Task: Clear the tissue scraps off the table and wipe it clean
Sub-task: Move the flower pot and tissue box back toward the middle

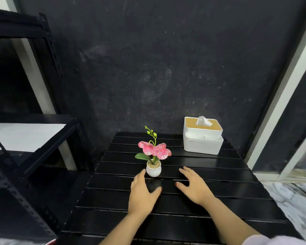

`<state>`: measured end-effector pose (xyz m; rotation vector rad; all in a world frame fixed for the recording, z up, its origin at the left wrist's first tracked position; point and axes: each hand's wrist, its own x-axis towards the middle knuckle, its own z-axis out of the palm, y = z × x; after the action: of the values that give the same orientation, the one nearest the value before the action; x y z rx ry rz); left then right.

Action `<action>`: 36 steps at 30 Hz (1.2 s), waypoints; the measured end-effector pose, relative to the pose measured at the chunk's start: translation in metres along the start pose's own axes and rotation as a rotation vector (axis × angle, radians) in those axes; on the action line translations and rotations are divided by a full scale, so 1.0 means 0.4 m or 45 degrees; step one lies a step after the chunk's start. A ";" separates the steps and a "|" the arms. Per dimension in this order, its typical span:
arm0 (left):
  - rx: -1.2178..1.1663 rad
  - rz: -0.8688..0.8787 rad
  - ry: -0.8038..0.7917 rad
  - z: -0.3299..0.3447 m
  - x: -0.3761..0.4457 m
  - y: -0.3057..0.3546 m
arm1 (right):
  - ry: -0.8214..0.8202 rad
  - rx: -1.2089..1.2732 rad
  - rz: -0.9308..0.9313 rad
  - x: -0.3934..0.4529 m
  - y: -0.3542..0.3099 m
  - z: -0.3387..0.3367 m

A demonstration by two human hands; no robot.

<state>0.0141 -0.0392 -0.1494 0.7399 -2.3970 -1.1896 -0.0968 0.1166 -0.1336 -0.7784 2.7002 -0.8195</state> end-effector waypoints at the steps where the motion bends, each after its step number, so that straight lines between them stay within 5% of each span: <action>1: 0.066 0.049 -0.043 -0.003 -0.018 -0.004 | -0.014 0.043 0.023 -0.011 0.001 -0.014; 5: 0.214 0.163 -0.187 -0.017 -0.066 0.014 | 0.002 0.125 0.095 -0.066 0.011 -0.083; 18: 0.048 0.309 -0.313 0.053 0.021 0.249 | 0.127 0.130 0.178 -0.119 0.103 -0.258; 36: -0.005 0.295 -0.300 0.280 0.412 0.360 | 0.373 0.242 0.064 0.237 0.258 -0.325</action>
<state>-0.2183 0.0049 -0.0828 0.3219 -2.5825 -1.2413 -0.2648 0.1967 -0.0898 -0.5853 2.8169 -1.2437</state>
